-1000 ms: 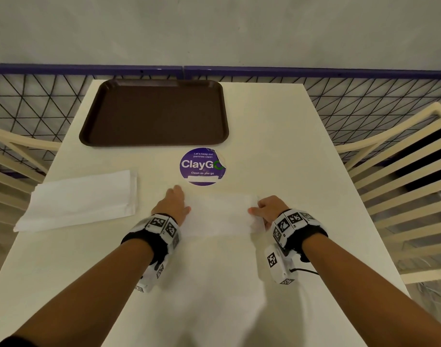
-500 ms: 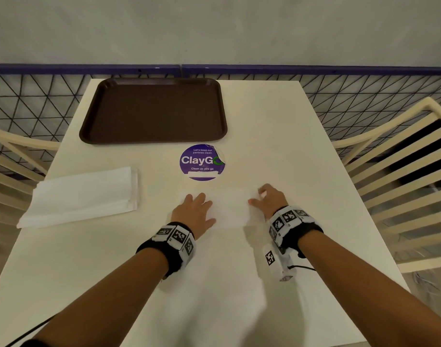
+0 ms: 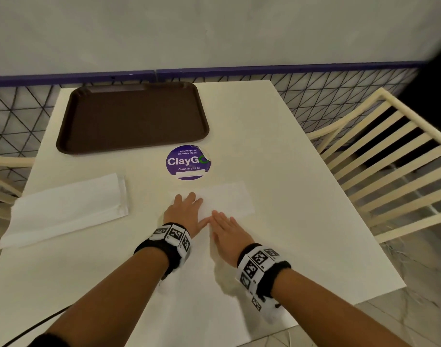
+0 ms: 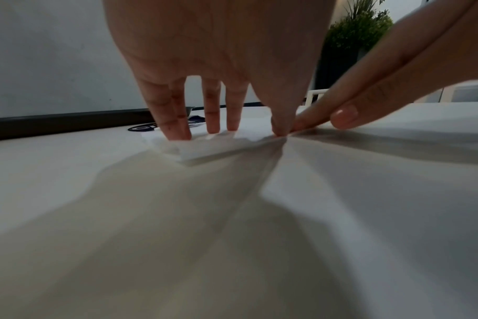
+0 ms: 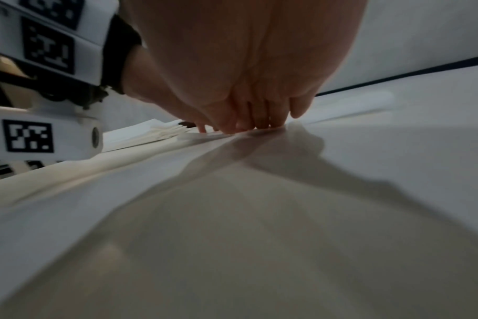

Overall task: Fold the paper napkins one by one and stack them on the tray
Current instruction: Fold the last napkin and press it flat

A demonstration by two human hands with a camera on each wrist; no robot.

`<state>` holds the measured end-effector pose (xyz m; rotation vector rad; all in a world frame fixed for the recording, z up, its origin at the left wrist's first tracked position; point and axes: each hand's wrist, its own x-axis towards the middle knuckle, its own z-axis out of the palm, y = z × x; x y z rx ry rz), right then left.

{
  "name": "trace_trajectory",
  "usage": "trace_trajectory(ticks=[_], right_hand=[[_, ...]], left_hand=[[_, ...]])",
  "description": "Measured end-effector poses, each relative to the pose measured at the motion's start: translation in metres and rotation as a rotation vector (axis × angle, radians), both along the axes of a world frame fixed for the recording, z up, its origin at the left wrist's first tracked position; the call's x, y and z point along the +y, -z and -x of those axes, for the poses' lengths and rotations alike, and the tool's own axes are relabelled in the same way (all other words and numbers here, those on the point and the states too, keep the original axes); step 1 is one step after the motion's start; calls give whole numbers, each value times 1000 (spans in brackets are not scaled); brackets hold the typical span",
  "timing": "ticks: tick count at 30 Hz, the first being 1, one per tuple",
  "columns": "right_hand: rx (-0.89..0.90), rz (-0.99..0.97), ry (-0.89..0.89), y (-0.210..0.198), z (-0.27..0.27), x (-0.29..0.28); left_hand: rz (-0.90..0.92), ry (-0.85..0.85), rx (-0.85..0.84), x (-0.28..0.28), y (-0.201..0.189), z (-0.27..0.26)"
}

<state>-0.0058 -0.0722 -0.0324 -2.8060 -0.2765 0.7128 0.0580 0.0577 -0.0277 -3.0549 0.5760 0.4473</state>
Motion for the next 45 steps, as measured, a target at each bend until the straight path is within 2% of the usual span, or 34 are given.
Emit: trace_trajectory(ticks=[3,8,12,14,17,20,24,27,31,34,37,40,45], right_hand=[[23,81,27,-1,2,-9],[113,91,207,-7,2,-44],[111,108,200,-12,-1,-56],[103,138,176,-13,-4,-55],[110,199,154,-15,-10,-53],[113,234,153,-18,-15,-51],[123,271,163,-24,-19,-51],[102,305,139,-32,-21,-49],[44,358,53,-43,-28,-45],[29,408,-36,-46,-34,-40],[16,433,-104,-47,-39,-38],[11,434,-130,-47,-44,-39],[0,418,-164,-46,-48,-42]], left_hand=[[2,6,-2,1,3,-1],[7,26,-4,2,5,-1],[-5,20,-11,-1,1,2],[-26,91,-45,-9,-2,7],[-1,285,-53,-27,-1,25],[-8,354,-60,-39,6,37],[-63,343,-97,-25,12,43],[-35,233,-51,1,8,45],[6,170,-180,41,20,50],[-44,160,-205,47,1,49],[-49,81,-58,38,-8,44],[-13,74,-40,25,-10,35],[-21,37,103,7,-4,25]])
